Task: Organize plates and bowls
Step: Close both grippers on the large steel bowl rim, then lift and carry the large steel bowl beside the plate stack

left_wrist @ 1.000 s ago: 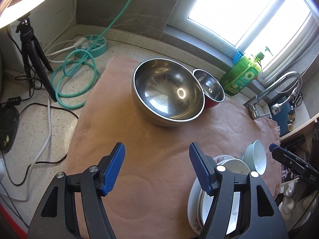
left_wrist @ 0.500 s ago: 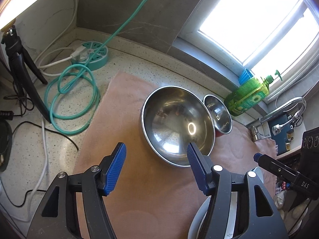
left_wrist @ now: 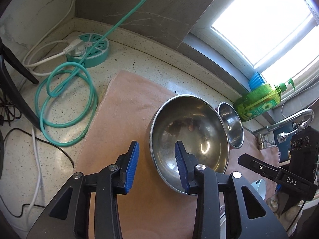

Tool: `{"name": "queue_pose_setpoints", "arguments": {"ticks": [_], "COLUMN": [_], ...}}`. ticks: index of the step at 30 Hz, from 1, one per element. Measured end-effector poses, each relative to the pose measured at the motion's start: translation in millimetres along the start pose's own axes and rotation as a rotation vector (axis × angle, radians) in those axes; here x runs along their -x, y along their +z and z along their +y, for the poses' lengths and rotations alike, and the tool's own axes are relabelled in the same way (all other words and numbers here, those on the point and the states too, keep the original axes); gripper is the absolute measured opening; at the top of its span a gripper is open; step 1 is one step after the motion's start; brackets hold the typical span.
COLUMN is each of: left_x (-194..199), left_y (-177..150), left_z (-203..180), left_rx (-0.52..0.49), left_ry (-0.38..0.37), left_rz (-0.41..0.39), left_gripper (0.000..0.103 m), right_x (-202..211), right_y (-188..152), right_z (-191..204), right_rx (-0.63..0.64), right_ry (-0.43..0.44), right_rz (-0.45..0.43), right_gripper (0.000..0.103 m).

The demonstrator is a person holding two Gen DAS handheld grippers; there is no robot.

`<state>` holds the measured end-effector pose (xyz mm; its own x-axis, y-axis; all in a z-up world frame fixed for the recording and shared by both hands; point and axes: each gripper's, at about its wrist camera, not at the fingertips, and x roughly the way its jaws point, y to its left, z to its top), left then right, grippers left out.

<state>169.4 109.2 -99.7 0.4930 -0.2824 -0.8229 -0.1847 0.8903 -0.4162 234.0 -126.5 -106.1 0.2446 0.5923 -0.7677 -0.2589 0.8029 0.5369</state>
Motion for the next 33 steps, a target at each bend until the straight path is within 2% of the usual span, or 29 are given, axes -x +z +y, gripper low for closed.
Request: {"name": "queue_pose_setpoints", "arguments": {"ticks": [8,12,16,19,33], "left_x": [-10,-15,-17,-18,-11], "left_y": [2,1,2,2,-3], "left_z": [0,-1,1,1,4], "left_rx": [-0.002,-0.007,-0.008,-0.021,-0.019], "left_ry": [-0.003,-0.002,-0.008,0.012,0.004], "left_rz": [0.016,0.025,0.031,0.024,0.020], "left_gripper": [0.024,0.023,0.023,0.017,0.017], "right_x": [-15,-23,-28,-28,-23], "right_y": [5,6,6,6,-4], "right_z": [3,6,9,11,21], "right_rx": [0.001,0.006,0.016,0.025,0.050], "right_ry": [0.001,-0.001,-0.015,-0.023,-0.040], "right_rz": [0.026,0.044,0.045,0.046,0.040], "right_gripper": [0.030,0.017,0.016,0.015,0.015]}}
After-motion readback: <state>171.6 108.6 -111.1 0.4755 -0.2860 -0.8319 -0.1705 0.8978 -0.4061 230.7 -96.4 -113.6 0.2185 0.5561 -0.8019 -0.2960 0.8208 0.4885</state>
